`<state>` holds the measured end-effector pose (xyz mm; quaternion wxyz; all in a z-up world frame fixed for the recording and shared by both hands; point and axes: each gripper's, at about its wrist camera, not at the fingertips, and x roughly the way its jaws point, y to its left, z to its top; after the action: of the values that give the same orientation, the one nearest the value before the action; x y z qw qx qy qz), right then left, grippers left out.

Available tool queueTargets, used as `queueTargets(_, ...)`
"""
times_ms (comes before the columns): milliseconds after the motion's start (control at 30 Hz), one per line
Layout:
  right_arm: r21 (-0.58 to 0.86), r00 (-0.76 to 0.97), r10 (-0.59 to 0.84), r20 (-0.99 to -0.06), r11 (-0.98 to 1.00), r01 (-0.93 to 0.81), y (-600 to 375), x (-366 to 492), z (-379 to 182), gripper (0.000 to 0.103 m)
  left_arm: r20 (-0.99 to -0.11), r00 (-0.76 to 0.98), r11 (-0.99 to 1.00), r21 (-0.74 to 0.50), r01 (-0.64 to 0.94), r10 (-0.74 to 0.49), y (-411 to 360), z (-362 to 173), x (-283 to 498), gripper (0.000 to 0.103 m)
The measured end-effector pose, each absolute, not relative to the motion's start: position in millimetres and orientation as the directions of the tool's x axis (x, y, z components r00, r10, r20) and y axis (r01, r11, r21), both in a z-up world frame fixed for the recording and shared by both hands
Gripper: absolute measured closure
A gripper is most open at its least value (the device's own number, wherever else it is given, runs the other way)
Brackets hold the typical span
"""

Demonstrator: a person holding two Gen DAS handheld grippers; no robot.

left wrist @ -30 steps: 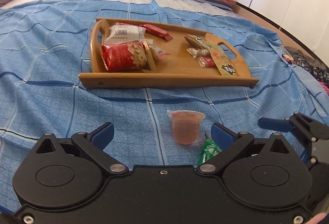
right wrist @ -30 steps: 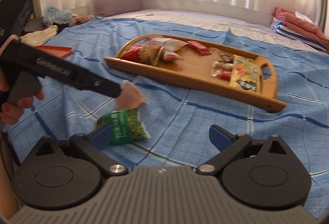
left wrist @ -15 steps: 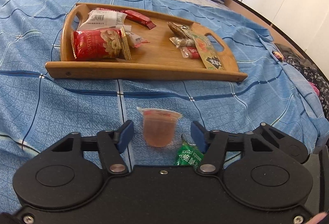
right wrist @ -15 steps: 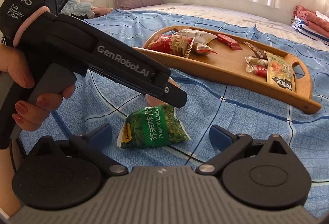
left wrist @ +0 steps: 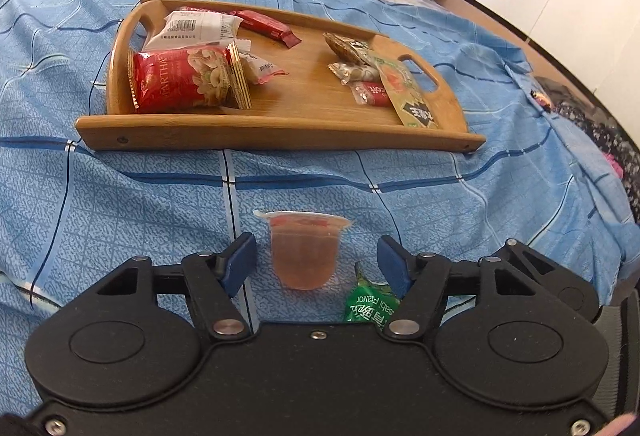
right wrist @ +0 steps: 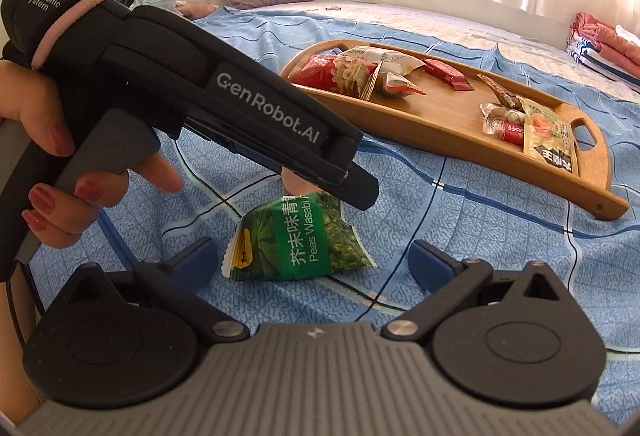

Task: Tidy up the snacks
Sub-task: 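Grasp the pink jelly cup with the left tool while the right tool grasps the green pea bag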

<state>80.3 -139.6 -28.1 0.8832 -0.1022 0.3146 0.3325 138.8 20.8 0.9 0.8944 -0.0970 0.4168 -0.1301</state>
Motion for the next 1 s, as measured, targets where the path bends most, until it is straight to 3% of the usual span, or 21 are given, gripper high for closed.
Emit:
queueTargets(100,0.025,0.579,0.52,-0.629,0.757,-0.653,-138.6,82.2,-28.2,0.0,-0.723,0.625,0.955,-0.247,0.167,-0.296,15.7,0.6,137.7,0.041)
queueTargets(233,0.029,0.552,0.509,-0.661,0.752,-0.659,-134.0,87.8,-26.2,0.0,-0.724,0.645,0.97,-0.186,0.155,-0.242,12.3,3.3,135.3,0.062)
queueTargets(300,0.025,0.549,0.506,-0.665,0.75,-0.661,-132.5,89.2,-27.0,0.0,-0.725,0.646,0.971,-0.189,0.147,-0.239,15.2,4.2,135.6,0.068)
queueTargets(1000,0.019,0.549,0.481,-0.683,0.764,-0.645,-126.8,90.9,-26.8,0.0,-0.695,0.697,0.984,-0.129,0.121,-0.176,42.4,26.9,111.5,0.07)
